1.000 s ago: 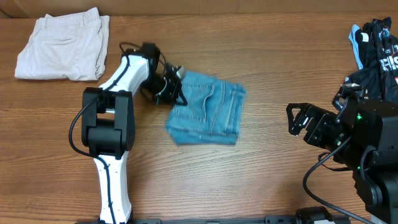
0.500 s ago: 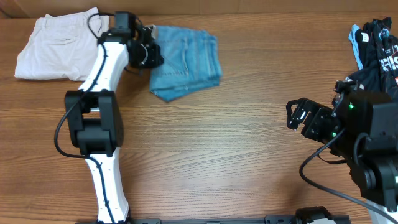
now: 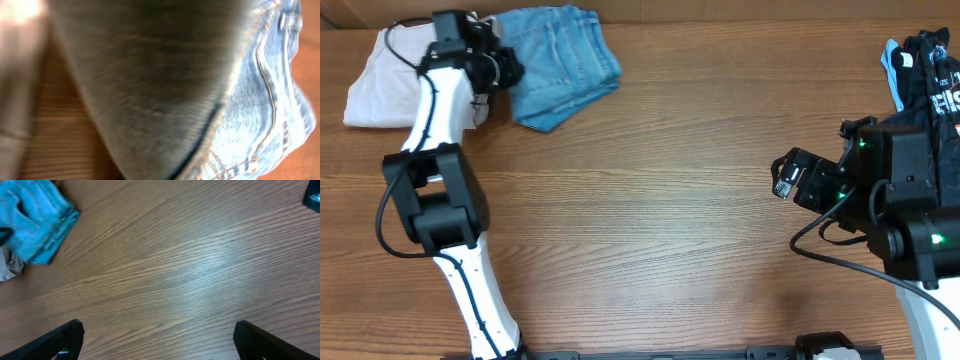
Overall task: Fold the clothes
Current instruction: 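Drag the folded jeans to the upper left onto the beige pants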
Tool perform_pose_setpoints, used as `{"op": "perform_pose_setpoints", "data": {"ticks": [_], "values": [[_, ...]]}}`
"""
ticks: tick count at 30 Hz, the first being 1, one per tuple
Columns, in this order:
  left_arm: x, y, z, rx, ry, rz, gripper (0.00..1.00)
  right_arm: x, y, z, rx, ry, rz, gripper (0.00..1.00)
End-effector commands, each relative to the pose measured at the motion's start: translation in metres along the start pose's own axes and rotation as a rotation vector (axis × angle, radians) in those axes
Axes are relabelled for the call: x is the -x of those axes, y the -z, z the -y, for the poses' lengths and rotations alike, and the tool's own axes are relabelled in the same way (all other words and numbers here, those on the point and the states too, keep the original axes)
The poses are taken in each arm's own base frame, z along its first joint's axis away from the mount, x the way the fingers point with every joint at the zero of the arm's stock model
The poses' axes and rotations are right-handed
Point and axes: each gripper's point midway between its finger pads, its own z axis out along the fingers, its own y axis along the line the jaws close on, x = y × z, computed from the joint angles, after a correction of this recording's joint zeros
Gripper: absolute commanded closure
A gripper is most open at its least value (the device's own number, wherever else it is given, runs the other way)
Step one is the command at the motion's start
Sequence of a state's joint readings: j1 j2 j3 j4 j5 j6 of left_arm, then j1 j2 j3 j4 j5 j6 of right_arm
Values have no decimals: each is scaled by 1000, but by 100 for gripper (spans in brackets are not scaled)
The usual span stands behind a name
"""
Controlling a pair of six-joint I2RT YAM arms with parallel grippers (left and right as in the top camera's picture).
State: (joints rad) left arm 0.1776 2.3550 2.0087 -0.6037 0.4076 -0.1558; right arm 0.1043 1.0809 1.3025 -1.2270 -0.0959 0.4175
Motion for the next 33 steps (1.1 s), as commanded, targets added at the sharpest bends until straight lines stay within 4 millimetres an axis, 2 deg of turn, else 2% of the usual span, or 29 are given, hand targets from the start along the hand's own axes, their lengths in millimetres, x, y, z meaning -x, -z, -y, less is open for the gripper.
{"op": "perform_pose_setpoints", "data": {"ticks": [1,7,13,19,29,33], "values": [[52,35,-10,6,33,142,96,8,5,-1,-4,4,27,0],[82,65,-27,19,91,224,96,6,5,-2,4,0,18,0],[100,85,-39,22,176,281,96,3,5,-2,5,-5,3,0],[104,98,-68,67,255,310,96,0,5,-1,4,-6,-7,0],[99,116,-114,149,385,325,96,0,5,-1,4,-6,-7,0],[96,122,-134,207,519,349,96,0,5,-2,7,-6,-11,0]]}}
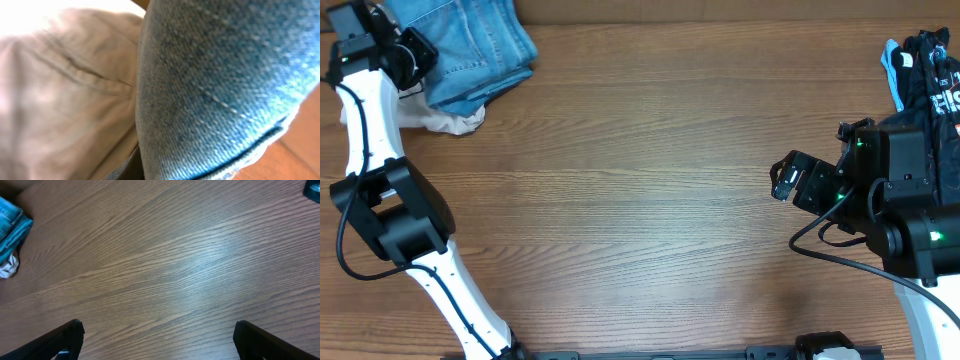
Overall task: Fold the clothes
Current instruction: 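Drag the folded jeans to the upper left onto the beige pants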
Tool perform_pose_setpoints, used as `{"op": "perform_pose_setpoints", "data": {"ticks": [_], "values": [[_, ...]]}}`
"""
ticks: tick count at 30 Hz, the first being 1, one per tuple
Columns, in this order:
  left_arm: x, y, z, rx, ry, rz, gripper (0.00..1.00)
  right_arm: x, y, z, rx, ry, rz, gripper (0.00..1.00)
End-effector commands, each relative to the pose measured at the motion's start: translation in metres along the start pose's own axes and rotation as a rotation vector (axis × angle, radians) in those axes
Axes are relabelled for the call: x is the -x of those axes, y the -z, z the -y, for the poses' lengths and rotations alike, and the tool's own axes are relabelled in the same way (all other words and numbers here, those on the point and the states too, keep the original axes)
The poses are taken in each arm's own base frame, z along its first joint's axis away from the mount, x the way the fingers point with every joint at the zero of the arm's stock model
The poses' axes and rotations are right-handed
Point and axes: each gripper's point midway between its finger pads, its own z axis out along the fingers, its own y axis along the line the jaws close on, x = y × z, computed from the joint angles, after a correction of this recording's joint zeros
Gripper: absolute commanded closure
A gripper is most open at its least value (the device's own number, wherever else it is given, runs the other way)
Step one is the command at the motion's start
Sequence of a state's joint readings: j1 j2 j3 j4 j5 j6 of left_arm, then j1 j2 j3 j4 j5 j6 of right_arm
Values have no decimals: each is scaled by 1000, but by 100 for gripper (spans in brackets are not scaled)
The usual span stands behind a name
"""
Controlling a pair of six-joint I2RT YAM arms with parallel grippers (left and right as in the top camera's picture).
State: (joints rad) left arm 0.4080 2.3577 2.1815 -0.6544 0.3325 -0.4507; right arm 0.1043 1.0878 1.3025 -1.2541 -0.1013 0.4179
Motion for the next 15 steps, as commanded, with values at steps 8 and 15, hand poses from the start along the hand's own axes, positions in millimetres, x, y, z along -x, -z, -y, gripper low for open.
{"op": "perform_pose_setpoints", "data": {"ticks": [8,15], "values": [[39,24,-18,78,243,134,96,4,7,-3,16,-2,13,0],[38,31,-33,165,332,160,96,2,7,-2,12,-3,5,0]]}}
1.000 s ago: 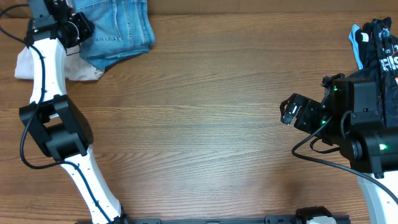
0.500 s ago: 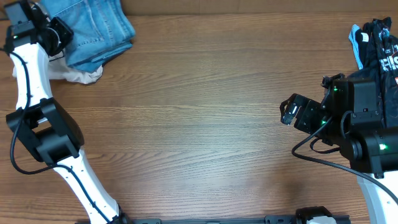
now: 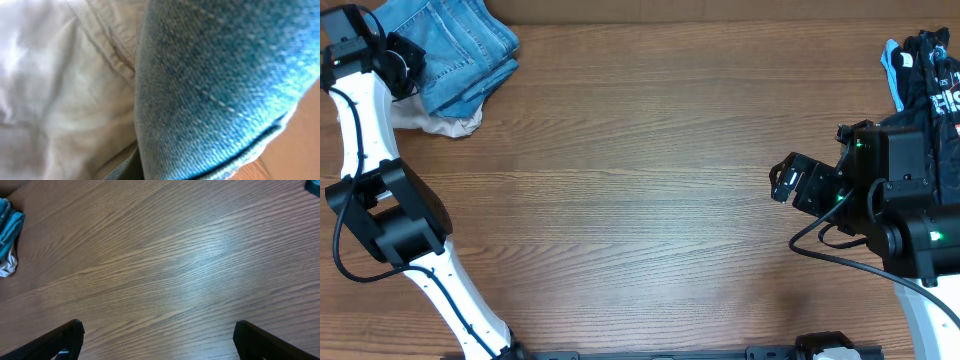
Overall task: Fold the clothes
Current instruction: 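Drag the folded jeans to the upper left onto the beige pants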
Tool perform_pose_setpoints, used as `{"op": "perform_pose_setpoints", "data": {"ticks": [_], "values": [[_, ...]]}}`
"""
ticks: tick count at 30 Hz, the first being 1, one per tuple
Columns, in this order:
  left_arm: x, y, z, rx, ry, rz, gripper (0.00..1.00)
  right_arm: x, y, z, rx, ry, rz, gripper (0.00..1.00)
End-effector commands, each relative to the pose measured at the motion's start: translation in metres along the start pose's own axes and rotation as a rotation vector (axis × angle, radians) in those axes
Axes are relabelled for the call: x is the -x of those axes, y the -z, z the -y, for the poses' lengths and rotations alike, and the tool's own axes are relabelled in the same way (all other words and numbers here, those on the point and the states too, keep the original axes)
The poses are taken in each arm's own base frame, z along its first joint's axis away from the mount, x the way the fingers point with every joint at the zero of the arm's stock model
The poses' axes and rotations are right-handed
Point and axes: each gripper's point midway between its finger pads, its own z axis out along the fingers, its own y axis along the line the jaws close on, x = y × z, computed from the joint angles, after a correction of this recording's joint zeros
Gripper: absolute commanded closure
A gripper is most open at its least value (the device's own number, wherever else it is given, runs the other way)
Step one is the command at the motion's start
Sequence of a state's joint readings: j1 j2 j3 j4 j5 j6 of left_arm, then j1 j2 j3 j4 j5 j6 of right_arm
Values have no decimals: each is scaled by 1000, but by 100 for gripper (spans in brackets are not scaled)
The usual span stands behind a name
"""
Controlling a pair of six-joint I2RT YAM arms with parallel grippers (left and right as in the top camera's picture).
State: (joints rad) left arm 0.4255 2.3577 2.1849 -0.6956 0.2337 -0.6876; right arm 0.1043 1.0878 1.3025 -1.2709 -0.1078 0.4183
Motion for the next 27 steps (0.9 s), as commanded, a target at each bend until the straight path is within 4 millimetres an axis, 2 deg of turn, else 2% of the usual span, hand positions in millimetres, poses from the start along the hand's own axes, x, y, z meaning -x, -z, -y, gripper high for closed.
{"op": "perform_pose_setpoints", "data": {"ticks": [1,4,14,22,27], "values": [[35,25,-4,61,98,138,96,6,7,-3,14,-1,22,0],[36,29,-20,142,168,164,96,5,7,-3,13,-1,20,0],[41,36,-48,275,274,242,96,3,7,-2,9,-2,12,0],[36,38,-56,312,332,245,96,3,7,-2,7,1,10,0],[33,44,-72,388,381,272,90,1,7,-1,3,-1,2,0]]}}
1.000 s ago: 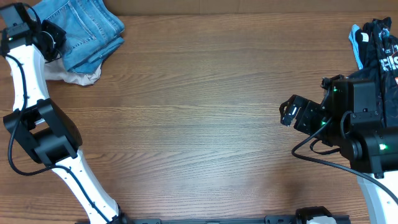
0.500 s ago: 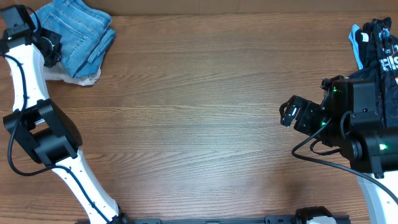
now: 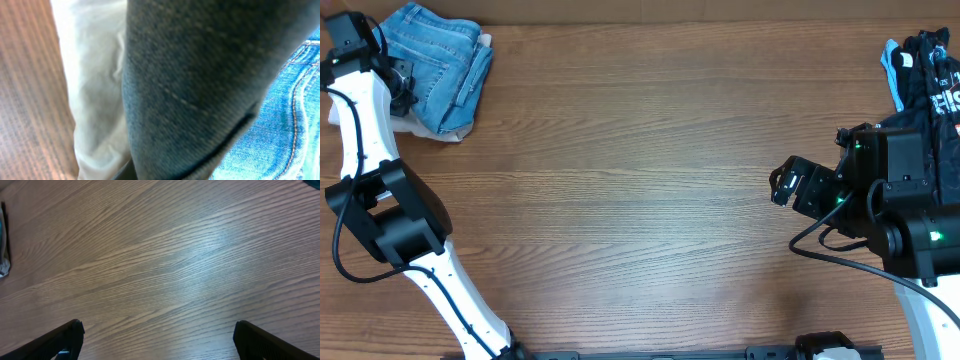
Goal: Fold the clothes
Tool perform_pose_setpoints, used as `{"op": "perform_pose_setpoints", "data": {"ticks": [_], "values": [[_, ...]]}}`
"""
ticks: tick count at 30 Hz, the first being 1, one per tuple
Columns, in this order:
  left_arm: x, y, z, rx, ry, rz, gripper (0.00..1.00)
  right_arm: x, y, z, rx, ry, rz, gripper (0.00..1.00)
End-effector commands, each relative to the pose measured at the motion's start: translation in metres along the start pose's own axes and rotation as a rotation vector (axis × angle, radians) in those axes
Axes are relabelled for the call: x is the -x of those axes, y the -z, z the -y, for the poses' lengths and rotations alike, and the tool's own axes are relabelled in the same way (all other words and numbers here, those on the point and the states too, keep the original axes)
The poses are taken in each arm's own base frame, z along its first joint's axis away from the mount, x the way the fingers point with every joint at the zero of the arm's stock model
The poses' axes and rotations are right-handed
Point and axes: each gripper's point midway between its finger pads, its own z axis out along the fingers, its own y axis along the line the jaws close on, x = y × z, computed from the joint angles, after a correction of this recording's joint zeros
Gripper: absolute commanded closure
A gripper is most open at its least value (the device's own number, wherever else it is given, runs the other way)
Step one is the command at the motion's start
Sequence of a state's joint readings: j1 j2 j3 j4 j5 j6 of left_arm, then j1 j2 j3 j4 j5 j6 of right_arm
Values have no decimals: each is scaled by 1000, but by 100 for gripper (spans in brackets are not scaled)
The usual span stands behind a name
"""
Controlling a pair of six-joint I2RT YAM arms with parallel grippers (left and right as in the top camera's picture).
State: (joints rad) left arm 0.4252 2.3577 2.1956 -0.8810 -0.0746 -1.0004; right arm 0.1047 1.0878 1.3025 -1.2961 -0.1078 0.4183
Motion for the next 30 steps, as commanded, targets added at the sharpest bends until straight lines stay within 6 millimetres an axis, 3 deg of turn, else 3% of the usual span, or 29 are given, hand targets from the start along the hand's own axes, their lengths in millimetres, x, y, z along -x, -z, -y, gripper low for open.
{"op": "perform_pose_setpoints", "data": {"ticks": [1,4,9,11,15,21,30], "values": [[39,24,-6,39,82,158,89,6,7,-3,14,2,23,0],[43,25,-11,68,70,184,80,5,7,-3,14,2,21,0],[53,28,-20,125,-5,243,12,2,7,-1,6,0,7,0],[55,29,-20,139,-86,250,0,1,7,-1,4,0,4,0],[56,29,-20,156,-234,242,0,1,7,-1,4,0,3,0],[54,29,-26,187,-308,225,0,0,7,0,2,3,-1,0],[93,26,-61,193,-216,207,1,-5,7,3,-10,22,-22,0]]}}
